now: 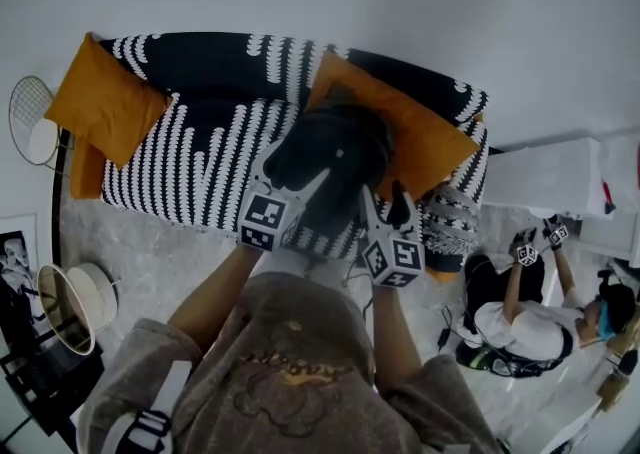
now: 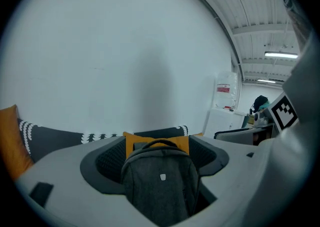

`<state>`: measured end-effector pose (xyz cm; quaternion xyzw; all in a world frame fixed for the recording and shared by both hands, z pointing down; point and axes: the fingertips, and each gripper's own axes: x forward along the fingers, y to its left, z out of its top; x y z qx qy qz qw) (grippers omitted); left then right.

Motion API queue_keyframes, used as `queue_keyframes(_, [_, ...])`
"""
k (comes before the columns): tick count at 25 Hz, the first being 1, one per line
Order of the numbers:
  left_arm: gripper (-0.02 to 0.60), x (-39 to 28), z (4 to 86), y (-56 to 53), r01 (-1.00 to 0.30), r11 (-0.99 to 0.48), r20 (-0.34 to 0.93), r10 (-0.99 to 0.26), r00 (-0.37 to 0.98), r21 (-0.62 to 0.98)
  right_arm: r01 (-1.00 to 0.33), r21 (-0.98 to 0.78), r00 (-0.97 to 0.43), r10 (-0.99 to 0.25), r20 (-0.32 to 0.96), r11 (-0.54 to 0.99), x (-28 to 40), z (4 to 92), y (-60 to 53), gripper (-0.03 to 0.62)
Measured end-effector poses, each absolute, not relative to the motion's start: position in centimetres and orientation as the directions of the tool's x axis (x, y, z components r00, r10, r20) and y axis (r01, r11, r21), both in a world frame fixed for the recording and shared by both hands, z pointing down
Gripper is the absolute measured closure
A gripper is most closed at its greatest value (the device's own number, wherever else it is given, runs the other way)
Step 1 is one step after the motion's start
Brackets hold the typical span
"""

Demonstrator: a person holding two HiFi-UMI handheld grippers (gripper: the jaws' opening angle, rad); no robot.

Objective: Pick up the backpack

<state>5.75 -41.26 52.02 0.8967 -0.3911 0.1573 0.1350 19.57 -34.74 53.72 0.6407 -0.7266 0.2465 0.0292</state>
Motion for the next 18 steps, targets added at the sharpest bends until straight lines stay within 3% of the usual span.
queue_keyframes(18, [0.184, 6.1, 69.1, -47.9, -0.758, -0.638, 0.523, -0.605, 0.601, 0.133, -0.94, -0.331, -0.09, -0.875, 0.475, -0.083, 22.8, 69.4, -38.5, 0.31])
